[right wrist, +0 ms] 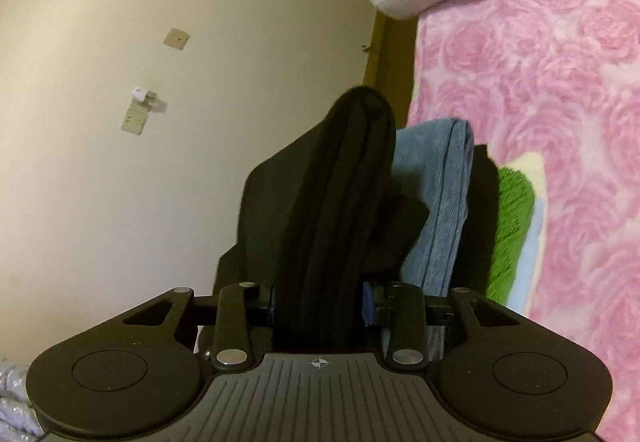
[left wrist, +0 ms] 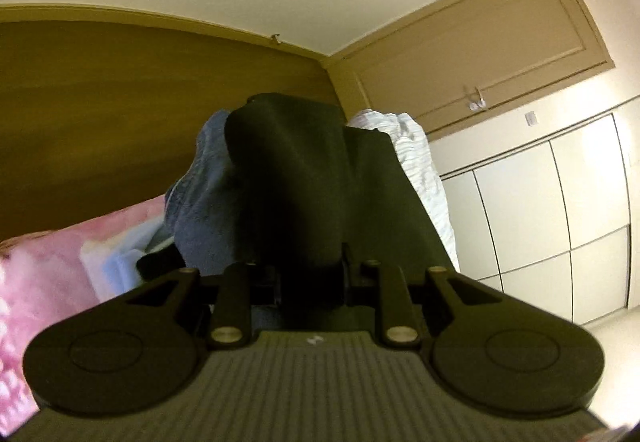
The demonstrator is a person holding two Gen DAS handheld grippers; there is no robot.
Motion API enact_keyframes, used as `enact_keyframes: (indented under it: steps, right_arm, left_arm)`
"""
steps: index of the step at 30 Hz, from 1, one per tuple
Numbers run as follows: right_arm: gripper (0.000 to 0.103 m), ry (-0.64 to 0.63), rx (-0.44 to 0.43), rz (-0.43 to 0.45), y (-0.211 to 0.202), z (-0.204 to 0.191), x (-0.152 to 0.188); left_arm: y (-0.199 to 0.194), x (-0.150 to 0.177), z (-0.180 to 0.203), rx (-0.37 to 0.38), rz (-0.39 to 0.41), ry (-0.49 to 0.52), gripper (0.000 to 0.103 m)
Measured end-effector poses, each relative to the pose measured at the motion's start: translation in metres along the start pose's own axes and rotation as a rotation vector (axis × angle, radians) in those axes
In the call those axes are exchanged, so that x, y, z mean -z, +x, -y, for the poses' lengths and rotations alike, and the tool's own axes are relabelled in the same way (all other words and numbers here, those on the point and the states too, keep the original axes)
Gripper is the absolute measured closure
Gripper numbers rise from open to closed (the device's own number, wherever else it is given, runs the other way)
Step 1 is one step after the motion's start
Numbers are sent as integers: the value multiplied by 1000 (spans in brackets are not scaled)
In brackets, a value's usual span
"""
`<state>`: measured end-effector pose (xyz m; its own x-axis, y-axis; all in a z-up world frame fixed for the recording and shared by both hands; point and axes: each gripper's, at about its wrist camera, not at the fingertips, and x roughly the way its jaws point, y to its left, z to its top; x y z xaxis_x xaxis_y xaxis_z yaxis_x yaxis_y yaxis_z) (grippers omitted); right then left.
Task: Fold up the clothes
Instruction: 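Lift the folded trousers with both grippers and carry them to the clothes stack, then lower the trousers onto the top of the folded clothes stack with both grippers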
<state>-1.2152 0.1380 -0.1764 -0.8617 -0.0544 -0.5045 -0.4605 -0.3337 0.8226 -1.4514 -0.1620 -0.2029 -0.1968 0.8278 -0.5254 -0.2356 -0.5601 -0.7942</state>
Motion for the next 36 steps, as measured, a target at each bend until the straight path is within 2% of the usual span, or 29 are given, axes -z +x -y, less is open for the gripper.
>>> enact_keyframes:
  steps: [2, 3, 4, 6, 8, 10, 11, 13, 14, 16, 18, 19, 22, 23, 25, 27, 29, 32, 36]
  right_arm:
    - [65, 16, -4, 11, -4, -4, 2]
    - [74, -12, 3, 22, -11, -14, 4]
    - [79, -110, 21, 43, -14, -27, 6]
    - [80, -359, 58, 98, -23, -64, 9]
    - [81, -488, 35, 166, -34, -84, 14]
    - [81, -550, 21, 210, -40, -86, 15]
    - [81, -507, 32, 185, -36, -76, 10]
    - [78, -297, 113, 70, -17, -39, -2]
    - [77, -165, 117, 45, -13, -16, -4]
    - [75, -2, 31, 36, -18, 6, -5]
    - [74, 66, -20, 23, -20, 13, -9]
    - [70, 72, -23, 15, -19, 14, -11]
    - [67, 64, 3, -17, -17, 15, -16]
    - [66, 43, 22, -17, -26, 10, -12]
    - [62, -24, 67, 0, -42, -7, -9]
    - [57, -122, 161, 60, -61, -21, -8]
    - [57, -268, 242, 129, -76, -40, -1]
    - [57, -556, 302, 179, -89, -79, 23]
    - [64, -789, 283, 95, -61, -102, 66]
  left_arm:
    - [2, -5, -1, 6, -1, 3, 83]
    - [3, -7, 0, 7, 0, 8, 83]
    - [4, -8, 5, 15, 3, 27, 83]
    - [-7, 1, 24, 48, 27, 106, 83]
    - [-5, 5, 32, 96, 46, 175, 83]
    - [3, 8, 36, 76, 29, 207, 83]
    - [7, 9, 35, 48, 14, 203, 83]
    - [13, 11, 28, 1, -20, 147, 83]
    - [12, 11, 27, 12, -27, 126, 83]
    - [7, 10, 28, 34, -29, 109, 84]
    - [-2, 9, 33, 40, -23, 119, 84]
    - [-4, 9, 31, 39, -26, 103, 84]
    - [0, 4, 17, -15, -63, 12, 80]
    - [-5, 4, 17, -29, -64, 16, 80]
    - [-17, 4, 19, -55, -59, 43, 78]
    - [-33, 2, 31, -109, -45, 107, 77]
    - [-49, -1, 46, -165, -20, 183, 80]
    - [-59, 2, 73, -181, 23, 359, 81]
    - [-46, 14, 104, -143, 17, 508, 81]
